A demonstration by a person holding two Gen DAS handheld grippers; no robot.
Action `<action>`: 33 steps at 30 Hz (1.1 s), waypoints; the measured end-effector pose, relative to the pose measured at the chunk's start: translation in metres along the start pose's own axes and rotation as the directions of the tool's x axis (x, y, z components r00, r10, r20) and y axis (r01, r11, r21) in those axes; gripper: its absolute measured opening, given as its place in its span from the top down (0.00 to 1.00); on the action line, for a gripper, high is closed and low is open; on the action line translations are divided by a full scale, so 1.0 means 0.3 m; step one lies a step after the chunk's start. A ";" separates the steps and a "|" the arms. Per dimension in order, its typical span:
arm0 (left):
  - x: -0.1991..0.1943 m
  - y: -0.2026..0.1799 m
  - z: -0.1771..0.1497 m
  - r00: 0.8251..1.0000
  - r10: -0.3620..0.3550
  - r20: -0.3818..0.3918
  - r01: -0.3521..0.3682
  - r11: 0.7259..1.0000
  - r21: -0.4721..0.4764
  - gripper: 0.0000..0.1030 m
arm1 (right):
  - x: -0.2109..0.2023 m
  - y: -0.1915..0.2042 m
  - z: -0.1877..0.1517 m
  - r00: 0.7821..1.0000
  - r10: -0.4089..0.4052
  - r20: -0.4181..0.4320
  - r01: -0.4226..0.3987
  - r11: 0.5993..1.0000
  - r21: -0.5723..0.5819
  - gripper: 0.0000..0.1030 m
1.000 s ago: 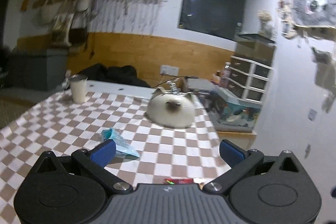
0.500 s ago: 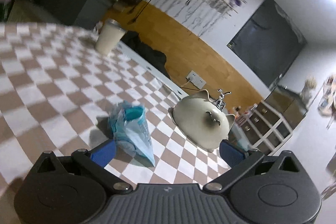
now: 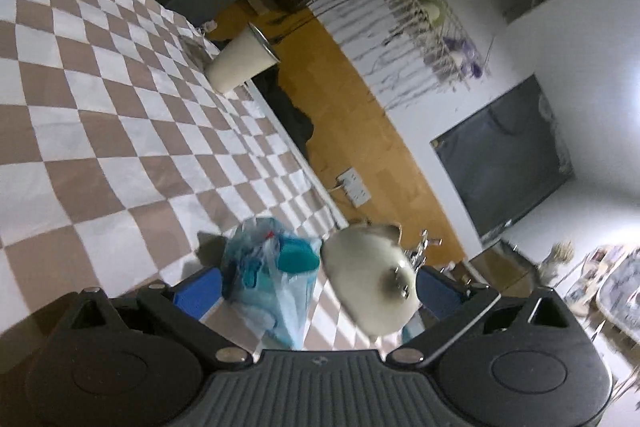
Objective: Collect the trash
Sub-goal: 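Reach the left gripper to the blue-white wrapper while the right approaches the red chip bag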
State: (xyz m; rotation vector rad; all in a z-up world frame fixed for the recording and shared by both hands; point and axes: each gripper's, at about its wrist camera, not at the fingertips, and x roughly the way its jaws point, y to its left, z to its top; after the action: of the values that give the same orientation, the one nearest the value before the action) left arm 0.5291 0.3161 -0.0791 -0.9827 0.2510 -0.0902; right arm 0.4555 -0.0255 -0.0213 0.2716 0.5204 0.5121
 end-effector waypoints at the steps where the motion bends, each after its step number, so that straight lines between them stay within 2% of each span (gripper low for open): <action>1: 0.006 0.006 0.004 1.000 -0.009 0.000 0.009 1.000 -0.013 0.06 | 0.014 -0.006 -0.003 1.000 -0.003 -0.003 0.003 1.000 0.003 0.15; 4: 0.018 0.008 0.006 1.000 0.004 0.012 -0.004 1.000 0.008 0.12 | 0.060 -0.021 -0.011 1.000 -0.013 -0.011 0.013 1.000 0.011 0.15; 6: 0.023 -0.015 0.001 0.999 0.034 0.022 -0.035 0.996 0.084 0.20 | 0.084 -0.028 -0.014 1.000 -0.018 -0.015 0.018 1.000 0.003 0.17; 10: 0.034 -0.062 -0.021 0.999 0.039 0.011 -0.041 0.976 0.215 0.23 | 0.119 -0.012 -0.031 1.000 -0.004 -0.016 0.004 0.999 -0.041 0.19; 12: 0.044 -0.080 -0.030 0.999 0.042 -0.006 -0.039 0.963 0.267 0.28 | 0.132 -0.001 -0.042 0.999 0.012 -0.036 -0.014 0.998 -0.063 0.23; 14: 0.054 -0.085 -0.040 0.998 0.064 -0.025 -0.053 0.952 0.301 0.43 | 0.134 0.014 -0.058 0.997 0.029 -0.076 -0.036 0.996 -0.083 0.29; 16: 0.062 -0.077 -0.044 0.996 0.085 -0.040 -0.069 0.951 0.300 0.50 | 0.128 0.032 -0.076 0.993 0.038 -0.107 -0.051 0.992 -0.116 0.34; 19: 0.064 -0.067 -0.045 0.994 0.101 -0.050 -0.082 0.952 0.294 0.64 | 0.096 0.071 -0.107 0.986 0.067 -0.153 -0.093 0.981 -0.169 0.35; 21: 0.063 -0.065 -0.047 0.993 0.100 -0.057 -0.080 0.953 0.293 0.65 | 0.071 0.098 -0.130 0.979 0.096 -0.180 -0.133 0.969 -0.207 0.35; 26: 0.064 -0.079 -0.057 0.992 0.095 -0.079 -0.066 0.946 0.316 0.74 | 0.007 0.164 -0.185 0.958 0.166 -0.232 -0.227 0.937 -0.265 0.36; 29: 0.059 -0.092 -0.067 0.992 0.086 -0.091 -0.052 0.942 0.331 0.78 | -0.022 0.185 -0.188 0.958 0.177 -0.225 -0.235 0.935 -0.267 0.36; 33: 0.037 -0.111 -0.088 0.990 0.085 -0.115 -0.041 0.939 0.341 0.78 | -0.077 0.182 -0.167 0.968 0.172 -0.181 -0.214 0.946 -0.245 0.36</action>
State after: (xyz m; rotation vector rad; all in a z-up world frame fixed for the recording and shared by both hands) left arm 0.5345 0.2741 -0.0673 -0.6263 0.3720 -0.1332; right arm 0.3897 0.0142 -0.0335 0.0270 0.5752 0.7914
